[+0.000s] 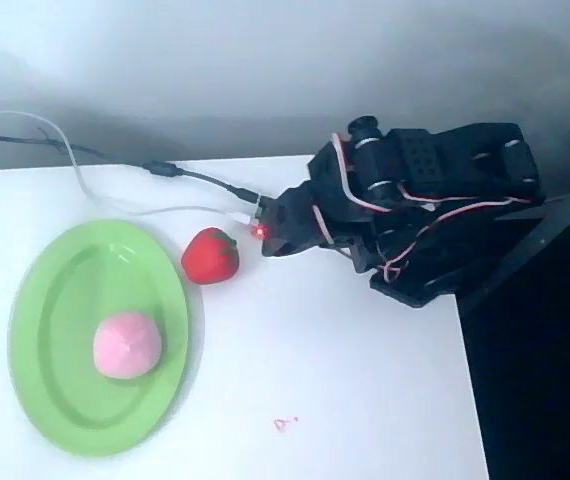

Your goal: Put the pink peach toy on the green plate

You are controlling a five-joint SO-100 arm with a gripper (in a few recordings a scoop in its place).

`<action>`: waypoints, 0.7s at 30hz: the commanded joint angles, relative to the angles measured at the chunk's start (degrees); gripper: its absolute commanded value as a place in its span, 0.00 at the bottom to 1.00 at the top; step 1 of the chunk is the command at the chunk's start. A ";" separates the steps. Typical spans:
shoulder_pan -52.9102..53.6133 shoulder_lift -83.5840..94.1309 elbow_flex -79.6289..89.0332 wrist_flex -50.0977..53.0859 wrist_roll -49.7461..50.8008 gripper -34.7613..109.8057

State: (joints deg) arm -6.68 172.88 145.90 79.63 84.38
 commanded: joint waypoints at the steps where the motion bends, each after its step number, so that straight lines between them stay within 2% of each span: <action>1: 0.35 5.36 4.66 3.43 3.25 0.24; 10: 0.62 14.94 20.30 1.85 3.60 0.24; 21: -0.44 22.68 31.55 0.88 2.46 0.24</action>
State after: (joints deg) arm -5.71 193.36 174.29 80.33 86.75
